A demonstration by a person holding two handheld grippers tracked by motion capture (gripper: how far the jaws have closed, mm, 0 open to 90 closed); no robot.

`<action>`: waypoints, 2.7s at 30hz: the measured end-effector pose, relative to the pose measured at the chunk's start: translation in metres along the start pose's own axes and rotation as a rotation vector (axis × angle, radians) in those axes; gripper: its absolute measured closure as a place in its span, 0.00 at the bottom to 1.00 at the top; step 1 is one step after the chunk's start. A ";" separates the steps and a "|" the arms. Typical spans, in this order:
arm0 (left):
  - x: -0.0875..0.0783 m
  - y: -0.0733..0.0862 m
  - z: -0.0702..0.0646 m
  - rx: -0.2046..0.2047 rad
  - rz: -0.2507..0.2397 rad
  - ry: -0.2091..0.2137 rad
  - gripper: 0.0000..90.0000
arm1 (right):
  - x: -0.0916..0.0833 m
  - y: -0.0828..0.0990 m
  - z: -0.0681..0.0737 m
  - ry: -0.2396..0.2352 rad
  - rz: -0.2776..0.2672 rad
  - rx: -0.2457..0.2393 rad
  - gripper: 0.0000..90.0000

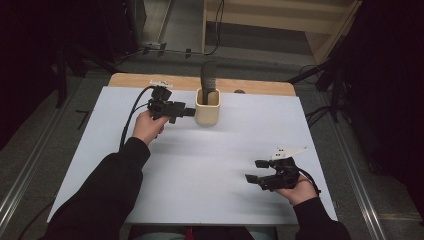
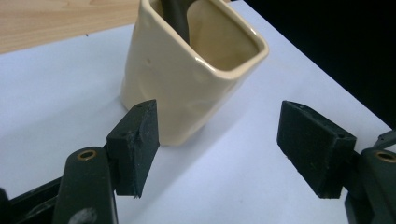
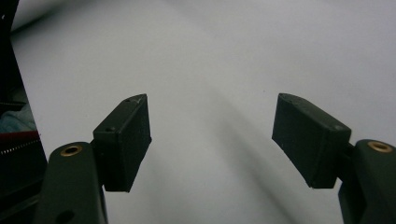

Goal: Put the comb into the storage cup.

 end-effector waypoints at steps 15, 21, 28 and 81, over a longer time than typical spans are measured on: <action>-0.009 0.017 -0.012 -0.018 0.023 0.020 0.34 | -0.001 0.001 -0.002 0.008 -0.003 0.003 0.29; -0.010 0.026 -0.015 -0.004 0.055 0.008 0.34 | -0.002 0.001 -0.001 0.008 -0.002 0.006 0.29; -0.016 0.033 -0.018 0.003 0.060 0.005 0.34 | -0.004 0.002 -0.002 0.020 -0.007 0.007 0.29; -0.064 0.097 -0.045 0.031 0.127 -0.002 0.34 | 0.004 -0.005 -0.012 0.018 0.002 0.015 0.28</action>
Point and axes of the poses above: each handheld gripper's, and its own axes: x roughly forward along the jaws, y roughly out of its underside, z roughly to its left, the point moved 3 cm from there along x, roughly forward along the jaws, and after that the axes turned 5 degrees about -y, right-handed, at the moved point
